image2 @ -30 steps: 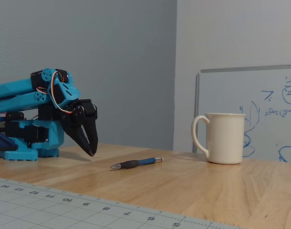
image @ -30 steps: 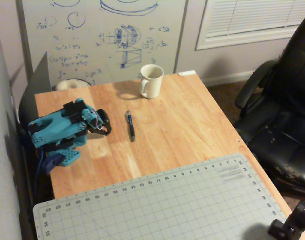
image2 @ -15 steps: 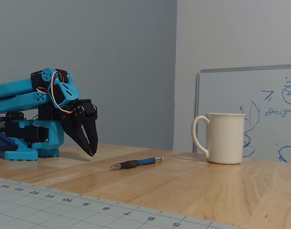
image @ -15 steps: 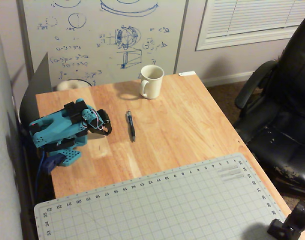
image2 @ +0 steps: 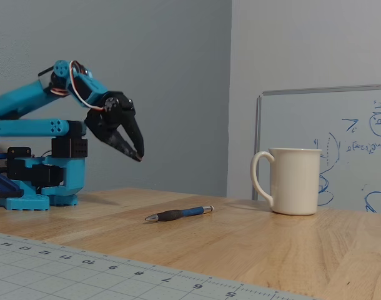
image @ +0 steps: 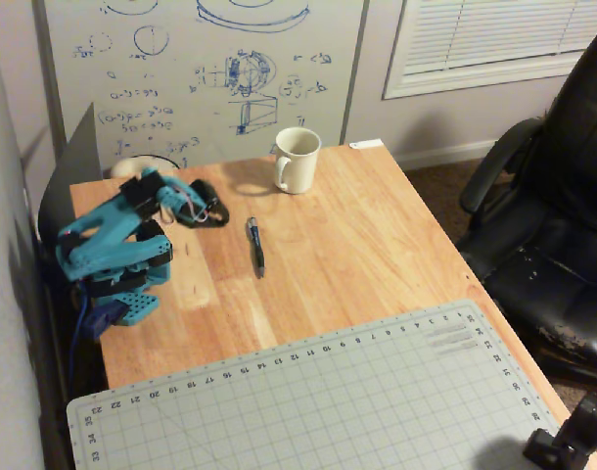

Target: Touch the pen.

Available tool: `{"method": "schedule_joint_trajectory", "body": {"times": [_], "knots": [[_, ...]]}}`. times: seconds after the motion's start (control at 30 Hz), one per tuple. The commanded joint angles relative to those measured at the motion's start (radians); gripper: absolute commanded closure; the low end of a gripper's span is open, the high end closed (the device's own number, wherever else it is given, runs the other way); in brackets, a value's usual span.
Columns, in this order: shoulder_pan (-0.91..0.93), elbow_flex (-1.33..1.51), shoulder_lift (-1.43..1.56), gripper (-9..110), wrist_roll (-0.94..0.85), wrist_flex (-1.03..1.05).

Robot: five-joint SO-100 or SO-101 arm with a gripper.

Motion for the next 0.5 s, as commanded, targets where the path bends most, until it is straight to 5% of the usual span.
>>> {"method": "schedule_joint_trajectory", "body": {"times": [0.0,0.47], "knots": [[-0.002,-0.21,-0.344,101,-0.006,-0.118],[0.091,-0.419,-0.948,101,-0.008,-0.365]]}}
